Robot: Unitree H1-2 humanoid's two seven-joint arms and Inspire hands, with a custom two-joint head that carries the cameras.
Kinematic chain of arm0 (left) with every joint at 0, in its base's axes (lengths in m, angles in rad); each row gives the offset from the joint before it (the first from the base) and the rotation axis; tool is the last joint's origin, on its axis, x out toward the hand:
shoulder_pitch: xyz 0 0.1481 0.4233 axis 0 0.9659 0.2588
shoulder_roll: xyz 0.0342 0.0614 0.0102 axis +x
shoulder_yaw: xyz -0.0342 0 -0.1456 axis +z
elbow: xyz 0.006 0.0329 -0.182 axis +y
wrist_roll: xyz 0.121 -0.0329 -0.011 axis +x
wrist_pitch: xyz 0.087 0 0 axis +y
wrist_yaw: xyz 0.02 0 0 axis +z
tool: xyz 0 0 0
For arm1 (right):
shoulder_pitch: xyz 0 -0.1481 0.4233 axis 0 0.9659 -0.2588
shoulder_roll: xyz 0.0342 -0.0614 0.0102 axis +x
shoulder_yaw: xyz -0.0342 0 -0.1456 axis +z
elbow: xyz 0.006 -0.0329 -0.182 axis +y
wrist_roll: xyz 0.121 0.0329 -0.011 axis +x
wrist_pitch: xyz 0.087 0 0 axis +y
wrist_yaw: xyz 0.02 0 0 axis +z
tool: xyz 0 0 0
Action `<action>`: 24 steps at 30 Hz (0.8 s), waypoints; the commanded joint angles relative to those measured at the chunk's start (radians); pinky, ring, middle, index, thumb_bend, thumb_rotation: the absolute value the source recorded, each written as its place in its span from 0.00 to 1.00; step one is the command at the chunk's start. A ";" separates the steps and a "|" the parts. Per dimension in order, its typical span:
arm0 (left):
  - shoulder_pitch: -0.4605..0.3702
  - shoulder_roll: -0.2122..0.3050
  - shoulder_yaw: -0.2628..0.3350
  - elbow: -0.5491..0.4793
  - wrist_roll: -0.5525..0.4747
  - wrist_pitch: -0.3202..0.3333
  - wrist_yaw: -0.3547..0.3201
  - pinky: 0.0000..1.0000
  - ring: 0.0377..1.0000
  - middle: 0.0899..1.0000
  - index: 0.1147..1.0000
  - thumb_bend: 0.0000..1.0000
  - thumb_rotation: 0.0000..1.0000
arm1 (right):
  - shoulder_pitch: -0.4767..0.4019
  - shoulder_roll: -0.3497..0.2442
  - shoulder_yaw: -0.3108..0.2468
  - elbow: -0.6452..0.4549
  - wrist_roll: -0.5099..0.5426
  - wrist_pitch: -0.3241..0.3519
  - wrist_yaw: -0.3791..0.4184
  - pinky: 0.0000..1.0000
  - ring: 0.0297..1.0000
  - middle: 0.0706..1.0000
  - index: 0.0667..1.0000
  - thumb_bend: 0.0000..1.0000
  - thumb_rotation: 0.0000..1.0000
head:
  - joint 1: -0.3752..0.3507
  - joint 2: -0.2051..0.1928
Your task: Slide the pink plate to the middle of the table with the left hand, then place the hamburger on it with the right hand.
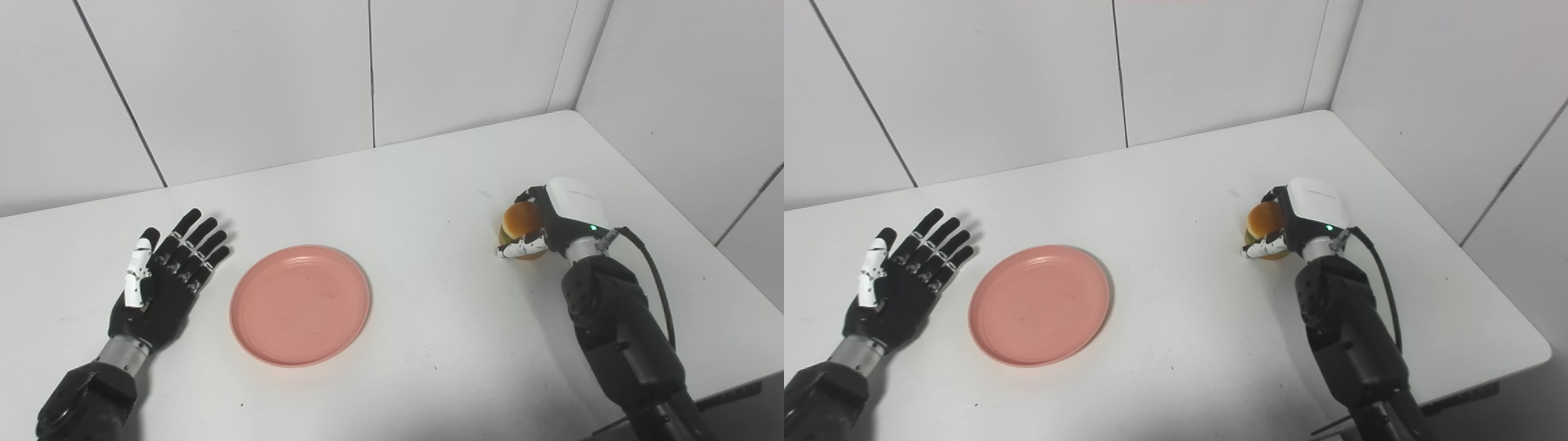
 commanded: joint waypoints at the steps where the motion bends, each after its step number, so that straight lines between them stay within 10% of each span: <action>1: 0.074 0.013 -0.016 0.053 0.051 0.099 0.056 0.91 0.89 0.89 0.88 0.37 1.00 | -0.028 -0.020 0.002 -0.001 0.004 0.004 -0.026 0.25 0.32 0.40 0.45 0.51 0.14 | 0.000 0.001; 24: 0.073 -0.009 -0.025 0.064 0.044 0.078 0.034 0.93 0.92 0.92 0.91 0.39 1.00 | -0.034 -0.031 -0.014 -0.199 0.020 0.004 0.019 0.27 0.34 0.39 0.45 0.50 0.14 | 0.068 0.007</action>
